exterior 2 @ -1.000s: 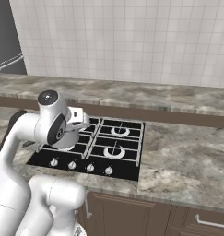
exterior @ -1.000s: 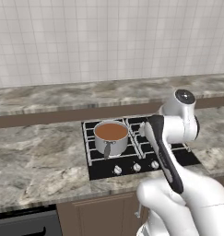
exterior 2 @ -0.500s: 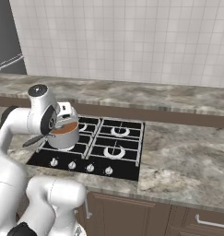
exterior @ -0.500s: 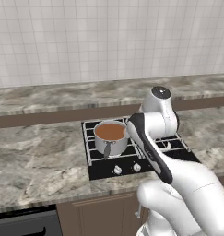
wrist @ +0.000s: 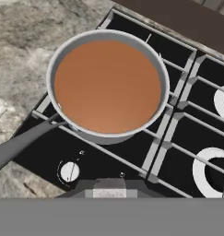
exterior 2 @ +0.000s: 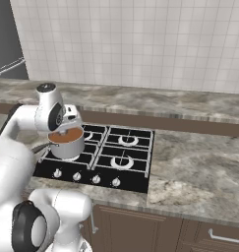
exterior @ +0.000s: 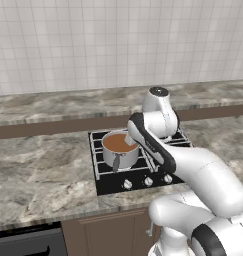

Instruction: Pick up the sugar cube(s) and place them in the saucepan with hot chocolate.

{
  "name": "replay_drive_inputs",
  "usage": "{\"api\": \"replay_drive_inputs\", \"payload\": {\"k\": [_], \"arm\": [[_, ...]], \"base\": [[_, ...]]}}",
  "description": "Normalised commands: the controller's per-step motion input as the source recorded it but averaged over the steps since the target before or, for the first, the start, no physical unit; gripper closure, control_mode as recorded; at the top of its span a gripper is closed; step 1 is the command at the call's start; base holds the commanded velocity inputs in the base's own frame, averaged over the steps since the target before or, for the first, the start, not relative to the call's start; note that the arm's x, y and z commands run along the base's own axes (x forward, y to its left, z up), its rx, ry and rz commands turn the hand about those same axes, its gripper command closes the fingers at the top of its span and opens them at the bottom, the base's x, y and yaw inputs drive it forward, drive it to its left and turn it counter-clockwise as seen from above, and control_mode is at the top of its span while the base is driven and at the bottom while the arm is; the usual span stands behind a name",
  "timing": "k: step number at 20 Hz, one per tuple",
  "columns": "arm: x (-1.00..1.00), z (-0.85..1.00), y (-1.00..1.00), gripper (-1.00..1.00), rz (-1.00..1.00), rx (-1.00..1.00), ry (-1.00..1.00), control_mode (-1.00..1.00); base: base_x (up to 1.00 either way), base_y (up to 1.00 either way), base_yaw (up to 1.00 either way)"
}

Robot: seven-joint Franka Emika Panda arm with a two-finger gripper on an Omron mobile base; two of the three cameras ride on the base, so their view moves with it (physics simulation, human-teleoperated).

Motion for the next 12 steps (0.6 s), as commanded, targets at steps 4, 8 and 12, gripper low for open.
{"api": "replay_drive_inputs", "payload": {"k": [4, 8, 12], "arm": [[0.33, -0.16, 0.26, 1.0, 0.01, 0.0, 0.01, -1.0], [0.43, -0.37, 0.41, 1.0, 0.0, 0.0, 0.0, -1.0], [0.32, -0.35, 0.28, 1.0, 0.0, 0.0, 0.0, -1.0]], "base": [[0.0, 0.0, 0.0], [0.0, 0.0, 0.0], [0.0, 0.0, 0.0]]}}
